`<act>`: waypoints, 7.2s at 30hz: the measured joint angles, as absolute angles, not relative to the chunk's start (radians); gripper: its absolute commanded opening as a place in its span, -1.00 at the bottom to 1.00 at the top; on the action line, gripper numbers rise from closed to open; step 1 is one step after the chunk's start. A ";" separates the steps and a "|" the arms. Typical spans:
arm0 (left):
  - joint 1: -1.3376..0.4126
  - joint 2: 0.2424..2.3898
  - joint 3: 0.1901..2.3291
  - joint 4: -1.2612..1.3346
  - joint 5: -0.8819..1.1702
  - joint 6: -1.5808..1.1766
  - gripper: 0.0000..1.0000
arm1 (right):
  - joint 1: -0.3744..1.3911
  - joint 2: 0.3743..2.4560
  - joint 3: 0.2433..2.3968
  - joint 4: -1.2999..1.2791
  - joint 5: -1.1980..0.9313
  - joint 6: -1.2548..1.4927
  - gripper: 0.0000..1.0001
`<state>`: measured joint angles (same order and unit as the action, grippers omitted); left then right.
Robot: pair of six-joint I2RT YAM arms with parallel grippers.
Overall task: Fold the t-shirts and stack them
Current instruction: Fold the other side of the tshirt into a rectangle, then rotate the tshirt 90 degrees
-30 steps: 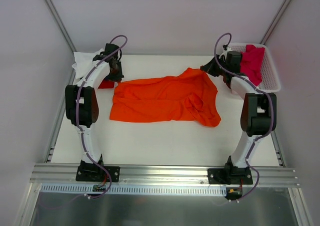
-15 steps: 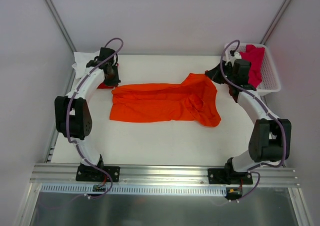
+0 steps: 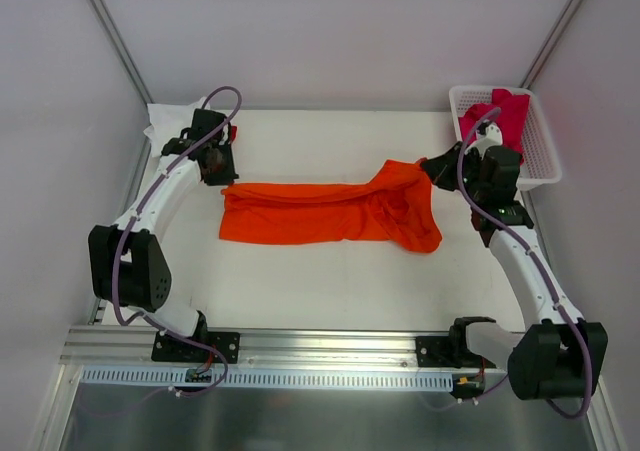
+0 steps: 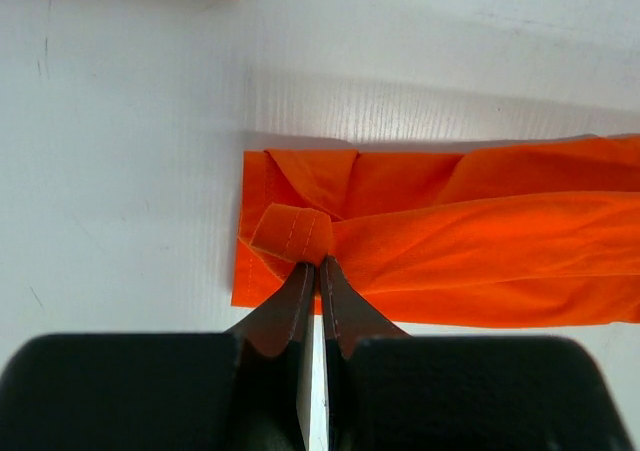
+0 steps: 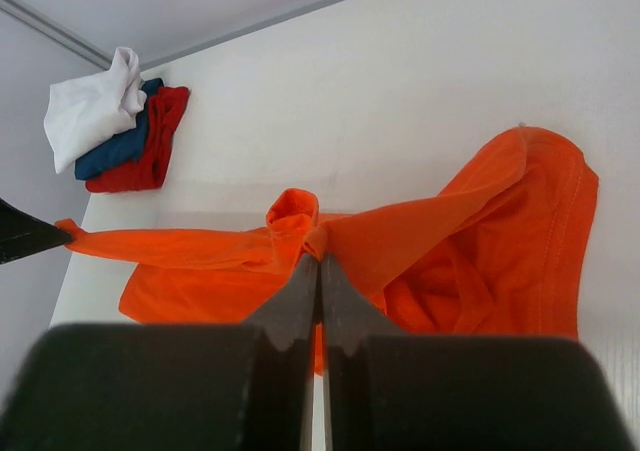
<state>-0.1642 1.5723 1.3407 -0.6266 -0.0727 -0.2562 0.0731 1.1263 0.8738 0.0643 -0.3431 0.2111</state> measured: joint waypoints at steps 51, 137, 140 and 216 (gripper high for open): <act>-0.203 1.449 1.031 -0.611 -0.116 -0.329 -1.00 | 0.127 0.700 0.544 -0.289 -0.018 0.393 -0.99; -0.244 1.630 1.130 -0.557 -0.077 -0.336 0.65 | 0.326 1.405 0.847 -0.080 -0.149 0.297 0.05; -0.248 1.634 1.130 -0.551 -0.056 -0.349 0.66 | 0.326 1.407 0.842 -0.057 -0.175 0.305 0.11; -0.305 1.668 0.981 -0.359 0.091 -0.439 0.69 | 0.484 1.740 1.015 -0.180 0.129 -0.009 0.14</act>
